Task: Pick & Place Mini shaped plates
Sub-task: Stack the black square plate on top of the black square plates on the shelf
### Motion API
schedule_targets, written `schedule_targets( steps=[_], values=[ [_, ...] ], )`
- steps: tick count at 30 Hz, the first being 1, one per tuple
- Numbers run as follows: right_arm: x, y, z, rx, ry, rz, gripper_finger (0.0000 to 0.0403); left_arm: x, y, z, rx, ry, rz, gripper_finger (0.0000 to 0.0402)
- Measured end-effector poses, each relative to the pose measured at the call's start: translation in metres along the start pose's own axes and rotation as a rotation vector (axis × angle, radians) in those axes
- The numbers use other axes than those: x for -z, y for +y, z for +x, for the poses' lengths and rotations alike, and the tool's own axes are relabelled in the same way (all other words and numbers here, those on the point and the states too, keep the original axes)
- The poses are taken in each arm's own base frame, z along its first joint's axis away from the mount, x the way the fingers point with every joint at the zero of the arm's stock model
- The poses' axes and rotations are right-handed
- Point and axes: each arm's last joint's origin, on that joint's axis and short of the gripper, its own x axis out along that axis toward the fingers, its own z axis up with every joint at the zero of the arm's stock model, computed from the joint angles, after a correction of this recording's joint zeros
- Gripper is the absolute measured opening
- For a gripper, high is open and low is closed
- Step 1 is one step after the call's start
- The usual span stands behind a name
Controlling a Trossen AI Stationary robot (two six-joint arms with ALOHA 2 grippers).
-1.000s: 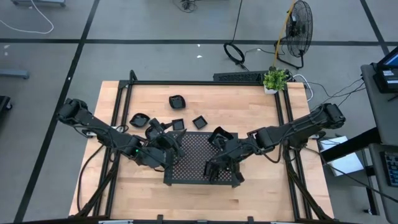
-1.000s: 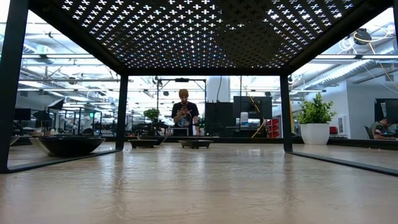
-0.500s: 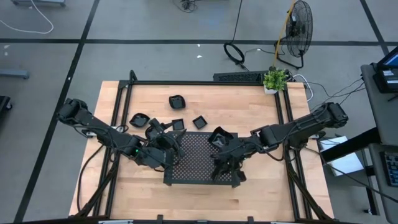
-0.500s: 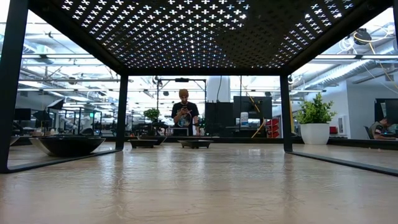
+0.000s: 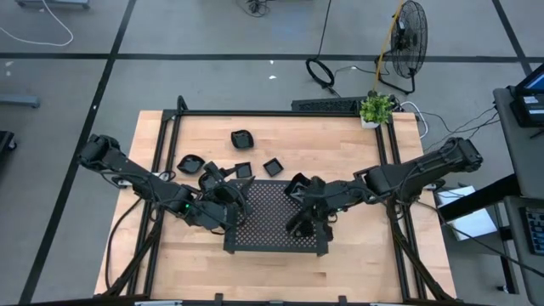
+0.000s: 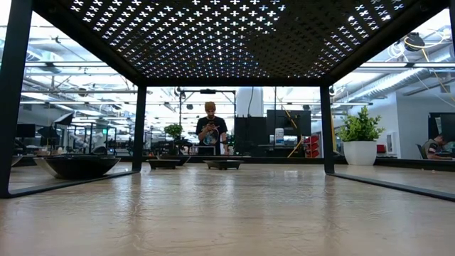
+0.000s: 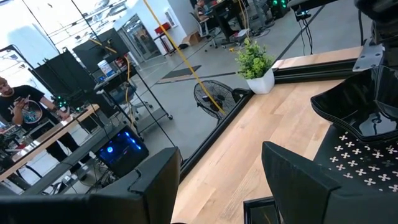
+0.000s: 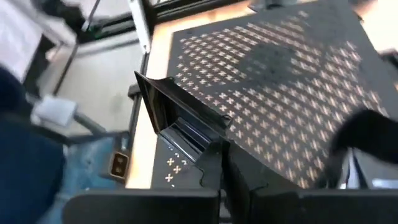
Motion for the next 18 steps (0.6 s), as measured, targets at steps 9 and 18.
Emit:
schedule_targets(
  steps=[9, 18],
  values=[
    [0.015, -0.003, -0.007, 0.075, 0.135, 0.188, 0.0010, 0.000, 0.000, 0.000, 0.000, 0.000, -0.001, 0.0228],
    [0.020, 0.005, -0.004, 0.104, 0.123, 0.230, 0.0009, 0.000, 0.000, 0.000, 0.000, 0.000, -0.004, 0.0228]
  ],
)
